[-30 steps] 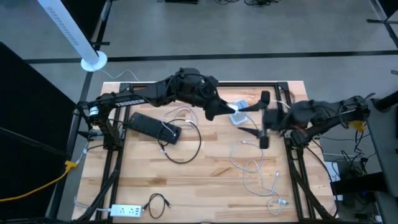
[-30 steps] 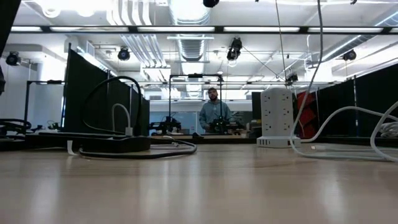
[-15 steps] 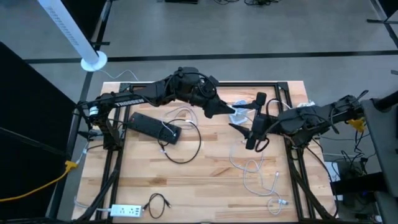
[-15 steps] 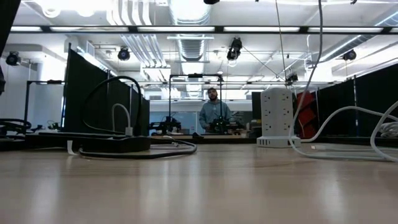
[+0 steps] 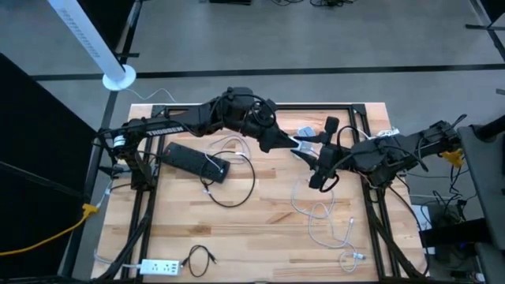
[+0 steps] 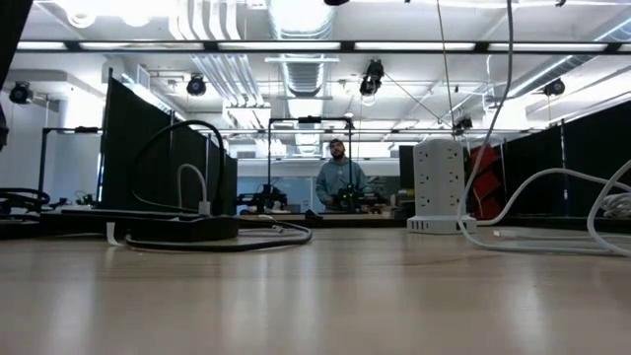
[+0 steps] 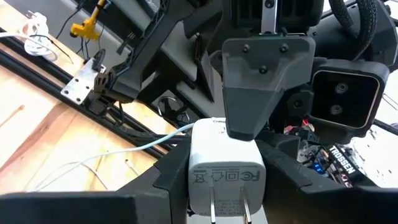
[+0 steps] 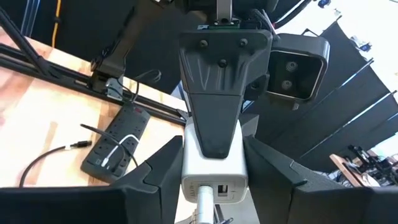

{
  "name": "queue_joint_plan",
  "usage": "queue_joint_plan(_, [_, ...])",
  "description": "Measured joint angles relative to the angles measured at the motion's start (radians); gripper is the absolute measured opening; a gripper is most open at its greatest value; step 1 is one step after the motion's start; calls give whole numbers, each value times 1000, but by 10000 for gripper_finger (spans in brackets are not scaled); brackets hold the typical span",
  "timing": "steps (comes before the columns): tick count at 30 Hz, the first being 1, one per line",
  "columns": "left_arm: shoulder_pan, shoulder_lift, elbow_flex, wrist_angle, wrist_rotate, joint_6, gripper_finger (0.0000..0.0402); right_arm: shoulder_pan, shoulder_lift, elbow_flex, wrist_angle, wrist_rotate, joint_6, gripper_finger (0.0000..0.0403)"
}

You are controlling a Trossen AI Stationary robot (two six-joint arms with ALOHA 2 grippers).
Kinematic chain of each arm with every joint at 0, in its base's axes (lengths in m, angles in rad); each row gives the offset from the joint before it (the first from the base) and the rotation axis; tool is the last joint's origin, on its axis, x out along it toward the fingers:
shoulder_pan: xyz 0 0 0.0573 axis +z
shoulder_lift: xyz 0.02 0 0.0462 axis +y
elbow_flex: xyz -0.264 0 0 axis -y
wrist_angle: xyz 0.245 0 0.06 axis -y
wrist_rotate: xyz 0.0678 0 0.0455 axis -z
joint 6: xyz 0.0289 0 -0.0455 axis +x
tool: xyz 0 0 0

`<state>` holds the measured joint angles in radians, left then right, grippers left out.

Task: Insert USB
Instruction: Insert the white charger adapter into the top white outlet extension

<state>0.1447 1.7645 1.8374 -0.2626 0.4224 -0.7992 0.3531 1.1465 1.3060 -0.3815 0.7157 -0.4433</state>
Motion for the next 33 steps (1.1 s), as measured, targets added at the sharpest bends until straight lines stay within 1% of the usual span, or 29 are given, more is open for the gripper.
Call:
queue_joint_plan(11, [0,1,0,7,6,22,127,0,0,-1,-6,18,-1,137])
queue_joint_plan(14, [0,1,0,7,6,17,133,0,0,-1,-21,17,-2,137])
queue_joint_plan(17, [0,2,-2,3,6,26,125,0,0,-1,-30,18,-11,137])
queue_joint_plan(22, [0,2,-2,5,9,39,125,0,0,-1,-30,18,-29,137])
queue_joint_plan(23, [0,2,-2,5,9,39,125,0,2,-1,-30,18,-33,140])
queue_joint_plan(24, [0,2,-2,5,12,37,125,0,3,-1,-31,18,-45,152])
queue_joint_plan(27, [0,2,-2,5,18,31,125,0,11,-2,-39,22,-69,196])
queue_joint_plan(29, [0,2,-2,8,18,31,125,-2,16,-2,-39,23,-75,219])
queue_joint_plan(31, [0,2,-2,10,18,31,125,-2,20,-2,-31,24,-78,232])
queue_joint_plan(33, [0,2,-2,12,18,31,125,-2,21,-3,-13,24,-79,235])
